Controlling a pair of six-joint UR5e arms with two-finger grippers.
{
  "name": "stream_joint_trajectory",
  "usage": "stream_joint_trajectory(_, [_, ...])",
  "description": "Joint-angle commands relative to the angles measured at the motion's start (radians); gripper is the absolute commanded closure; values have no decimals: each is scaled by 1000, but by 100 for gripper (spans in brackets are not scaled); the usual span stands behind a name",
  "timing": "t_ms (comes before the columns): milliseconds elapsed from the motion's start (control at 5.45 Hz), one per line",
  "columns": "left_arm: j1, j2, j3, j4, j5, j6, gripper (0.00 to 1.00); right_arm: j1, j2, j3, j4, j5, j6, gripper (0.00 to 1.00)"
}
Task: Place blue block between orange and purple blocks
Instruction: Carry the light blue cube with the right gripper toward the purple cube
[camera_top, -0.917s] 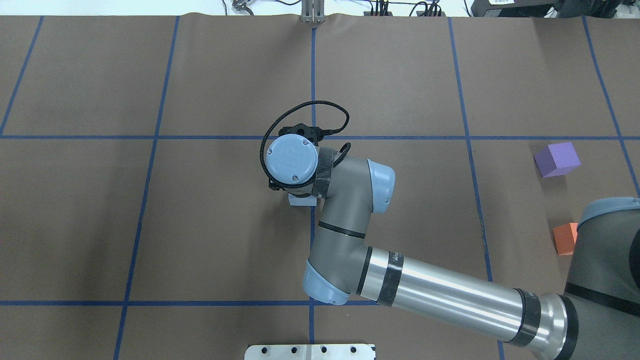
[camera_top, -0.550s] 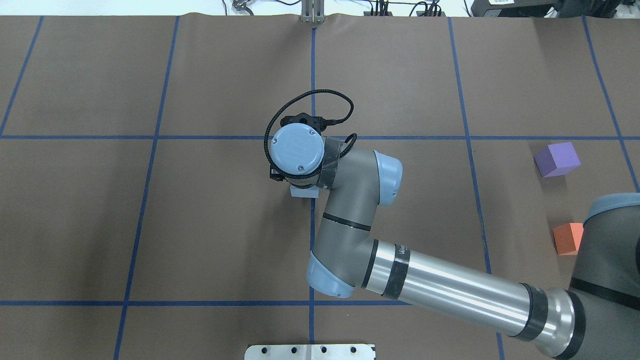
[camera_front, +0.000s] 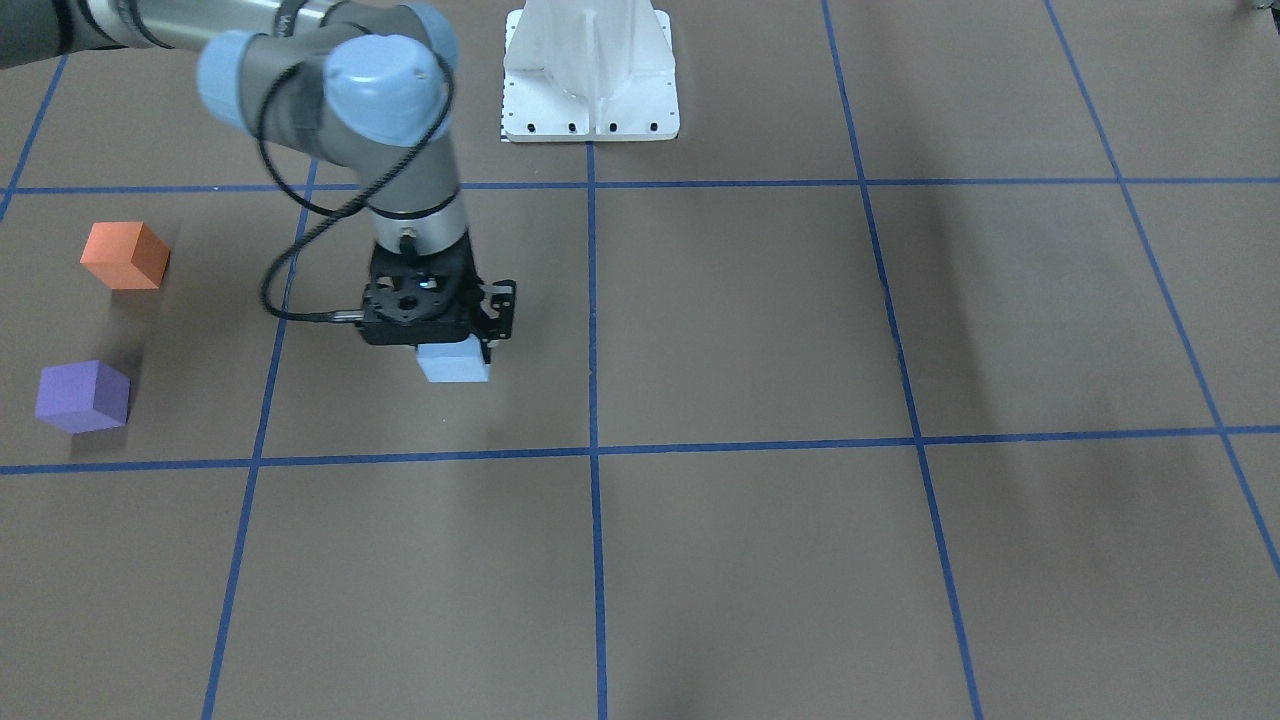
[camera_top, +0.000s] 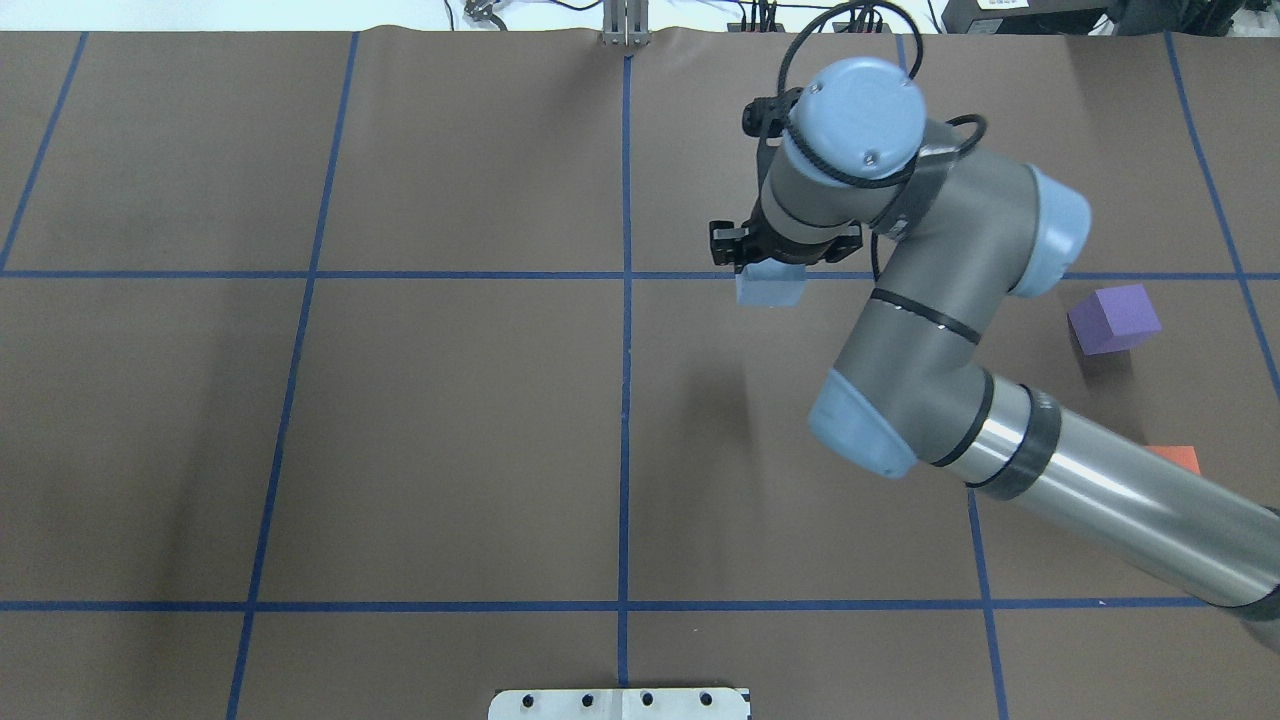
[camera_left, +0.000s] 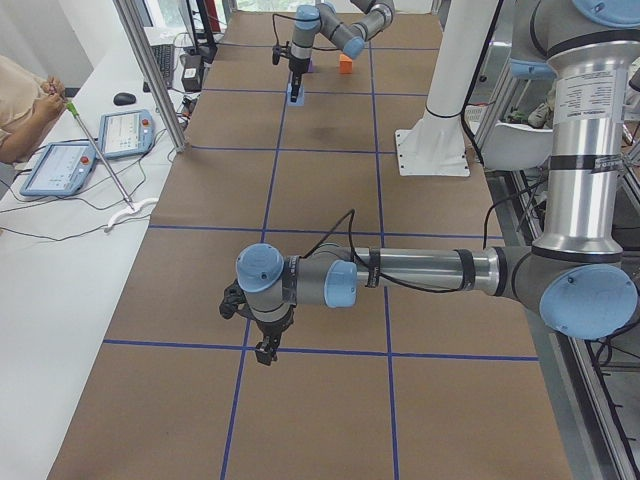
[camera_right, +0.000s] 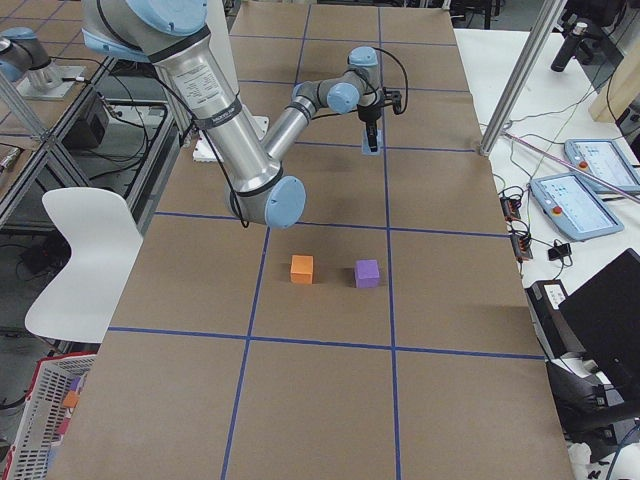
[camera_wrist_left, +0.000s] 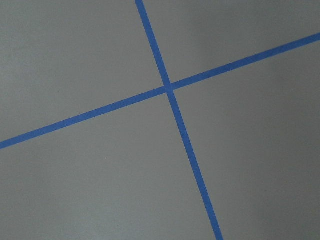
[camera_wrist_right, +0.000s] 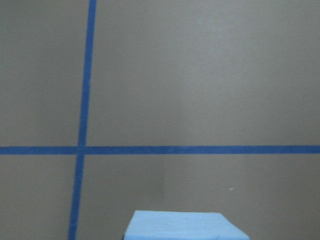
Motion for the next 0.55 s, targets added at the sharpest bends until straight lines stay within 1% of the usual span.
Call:
stream_joint_trajectory(0, [-13, 2, -9, 1, 6, -163, 0, 180, -220, 145, -7, 148, -229, 100])
stream_joint_trajectory(183, [-13, 2, -9, -2, 0, -165, 0, 185, -346, 194, 14, 144, -249, 100])
stream_joint_trajectory(367, [-13, 2, -11, -7, 0, -165, 0, 198, -449, 213, 72, 140, -248, 100])
